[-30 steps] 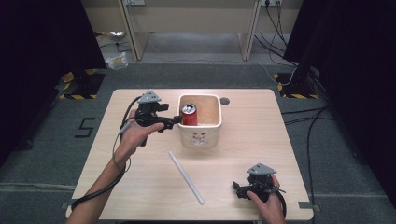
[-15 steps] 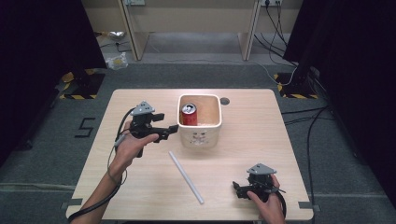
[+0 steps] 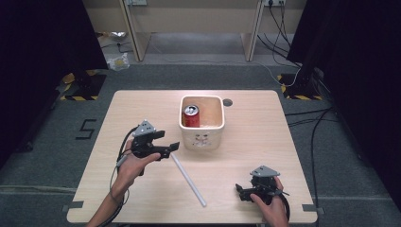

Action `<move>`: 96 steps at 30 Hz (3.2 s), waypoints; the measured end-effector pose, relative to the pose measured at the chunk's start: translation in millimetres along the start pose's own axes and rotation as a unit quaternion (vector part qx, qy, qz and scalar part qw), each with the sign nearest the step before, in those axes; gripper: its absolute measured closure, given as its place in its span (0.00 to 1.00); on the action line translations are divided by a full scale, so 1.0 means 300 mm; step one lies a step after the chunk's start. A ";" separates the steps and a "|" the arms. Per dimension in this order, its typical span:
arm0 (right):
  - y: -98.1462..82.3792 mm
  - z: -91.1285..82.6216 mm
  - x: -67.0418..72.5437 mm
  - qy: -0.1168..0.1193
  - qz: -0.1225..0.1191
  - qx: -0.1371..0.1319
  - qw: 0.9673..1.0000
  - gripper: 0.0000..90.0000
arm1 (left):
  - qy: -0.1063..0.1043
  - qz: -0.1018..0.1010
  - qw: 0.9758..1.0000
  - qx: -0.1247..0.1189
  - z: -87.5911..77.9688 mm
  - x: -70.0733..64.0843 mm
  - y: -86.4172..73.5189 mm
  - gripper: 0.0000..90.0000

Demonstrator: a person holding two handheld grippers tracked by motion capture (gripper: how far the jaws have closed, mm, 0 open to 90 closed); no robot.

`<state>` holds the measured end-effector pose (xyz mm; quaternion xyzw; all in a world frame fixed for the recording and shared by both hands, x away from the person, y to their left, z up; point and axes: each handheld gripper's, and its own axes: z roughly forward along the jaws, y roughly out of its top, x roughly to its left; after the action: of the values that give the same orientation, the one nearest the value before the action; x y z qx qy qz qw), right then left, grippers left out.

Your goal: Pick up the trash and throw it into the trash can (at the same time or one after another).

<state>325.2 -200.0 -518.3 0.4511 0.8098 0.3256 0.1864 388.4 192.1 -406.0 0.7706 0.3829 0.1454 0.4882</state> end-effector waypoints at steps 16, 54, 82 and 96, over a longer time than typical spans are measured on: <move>0.000 0.000 0.000 0.000 0.000 0.000 1.000 0.00 | -0.003 -0.017 1.000 0.013 0.046 -0.024 -0.108 0.23; -0.001 -0.001 0.001 -0.001 -0.002 -0.001 1.000 0.00 | 0.031 -0.009 0.997 0.072 0.181 -0.125 -0.275 0.24; -0.002 -0.003 0.000 0.001 -0.004 0.001 1.000 0.00 | 0.043 0.047 0.991 0.116 0.220 -0.136 -0.326 0.39; -0.002 -0.003 0.000 0.001 -0.005 0.001 1.000 0.00 | 0.045 0.050 0.988 0.137 0.125 -0.018 -0.338 0.65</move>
<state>324.2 -200.5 -518.2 0.4471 0.8123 0.3247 0.1867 361.8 187.4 -510.6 0.8411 0.3820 0.1500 0.3525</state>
